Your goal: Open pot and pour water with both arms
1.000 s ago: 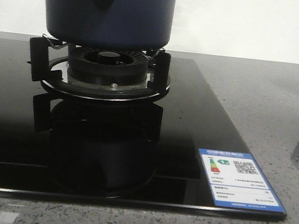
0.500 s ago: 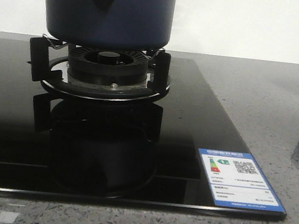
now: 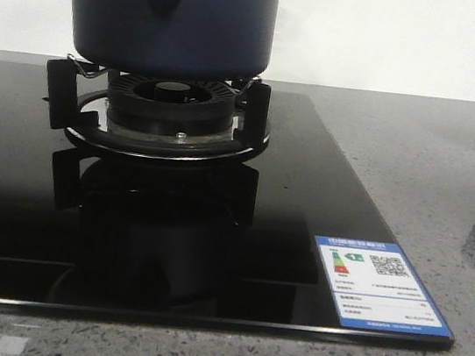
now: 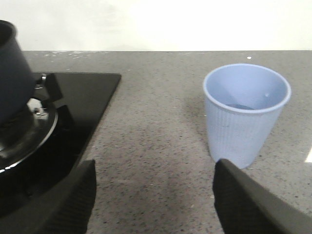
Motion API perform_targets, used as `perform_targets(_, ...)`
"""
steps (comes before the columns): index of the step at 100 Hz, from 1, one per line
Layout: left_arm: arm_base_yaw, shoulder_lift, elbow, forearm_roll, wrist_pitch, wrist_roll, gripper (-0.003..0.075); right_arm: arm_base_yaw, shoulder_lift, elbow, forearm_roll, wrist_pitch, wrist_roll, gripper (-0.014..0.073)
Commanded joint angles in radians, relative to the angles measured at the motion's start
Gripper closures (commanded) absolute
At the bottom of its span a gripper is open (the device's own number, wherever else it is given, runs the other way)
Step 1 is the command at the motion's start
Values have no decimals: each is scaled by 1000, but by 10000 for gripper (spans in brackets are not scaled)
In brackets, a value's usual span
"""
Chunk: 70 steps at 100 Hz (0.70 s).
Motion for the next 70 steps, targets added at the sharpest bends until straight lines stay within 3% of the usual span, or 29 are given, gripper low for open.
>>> perform_targets(1,52,-87,-41,2,-89,1,322,-1,23,13,-9,-140,-12,130)
perform_targets(25,159,-196,-41,2,-30,1,322,-1,125,139,-9,-393,-12,130)
perform_targets(50,176,-245,-41,2,-24,1,322,-1,336,153,-9,-669,-12,127)
perform_targets(70,176,-246,-41,2,-11,1,322,-1,503,153,-52,-841,-8,37)
